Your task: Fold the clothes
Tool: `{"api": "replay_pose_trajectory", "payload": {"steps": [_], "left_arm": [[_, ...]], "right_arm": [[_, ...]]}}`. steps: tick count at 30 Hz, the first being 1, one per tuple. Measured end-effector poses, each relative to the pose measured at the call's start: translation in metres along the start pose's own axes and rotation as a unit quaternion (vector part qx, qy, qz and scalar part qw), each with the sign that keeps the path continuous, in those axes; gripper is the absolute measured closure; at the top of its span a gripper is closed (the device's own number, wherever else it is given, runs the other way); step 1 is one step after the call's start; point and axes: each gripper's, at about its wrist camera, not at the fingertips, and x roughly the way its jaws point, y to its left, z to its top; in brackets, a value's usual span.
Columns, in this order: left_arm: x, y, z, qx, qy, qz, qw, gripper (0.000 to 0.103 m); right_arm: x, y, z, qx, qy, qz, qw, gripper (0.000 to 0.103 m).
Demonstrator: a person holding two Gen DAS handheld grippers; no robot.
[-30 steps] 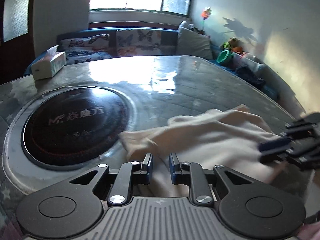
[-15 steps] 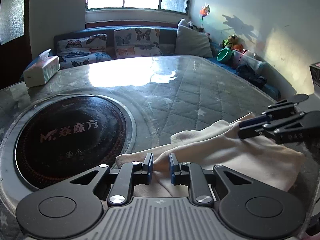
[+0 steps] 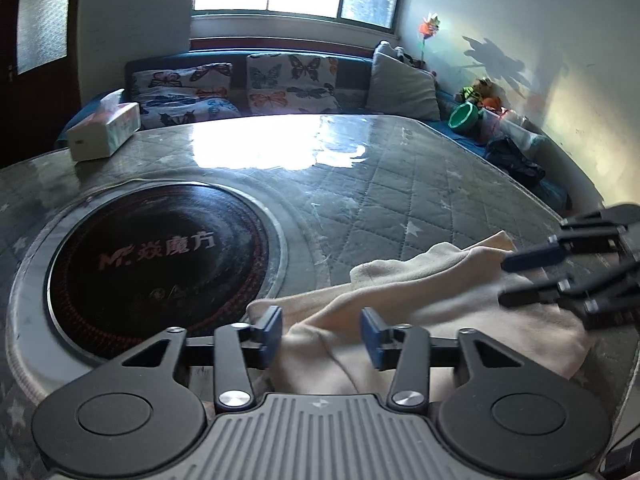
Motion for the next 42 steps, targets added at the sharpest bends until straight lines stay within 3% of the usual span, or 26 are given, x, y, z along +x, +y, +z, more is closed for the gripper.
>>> {"api": "replay_pose_trajectory", "payload": {"steps": [2, 8, 16, 26, 35, 42], "left_arm": [[-0.005, 0.001, -0.003, -0.007, 0.0, 0.006, 1.0, 0.047], [-0.016, 0.001, -0.015, -0.022, 0.006, 0.027, 0.9994, 0.031], [-0.032, 0.006, -0.028, -0.037, 0.001, 0.063, 0.9973, 0.018], [-0.044, 0.022, -0.033, -0.068, -0.012, 0.079, 0.9945, 0.02], [-0.016, 0.011, -0.028, -0.036, 0.004, 0.096, 0.9948, 0.03], [-0.009, 0.013, -0.026, -0.04, 0.014, 0.1, 0.994, 0.03]], "right_arm": [[-0.005, 0.016, -0.001, -0.018, -0.002, 0.013, 1.0, 0.06], [-0.01, 0.057, -0.005, -0.066, -0.009, 0.046, 0.997, 0.054], [-0.002, 0.095, -0.007, -0.118, -0.006, 0.074, 0.99, 0.053], [0.021, 0.116, -0.006, -0.119, 0.004, 0.097, 0.988, 0.049], [0.018, 0.124, -0.016, -0.128, 0.005, 0.105, 0.986, 0.047], [0.017, 0.128, -0.011, -0.139, -0.001, 0.107, 0.984, 0.047]]}}
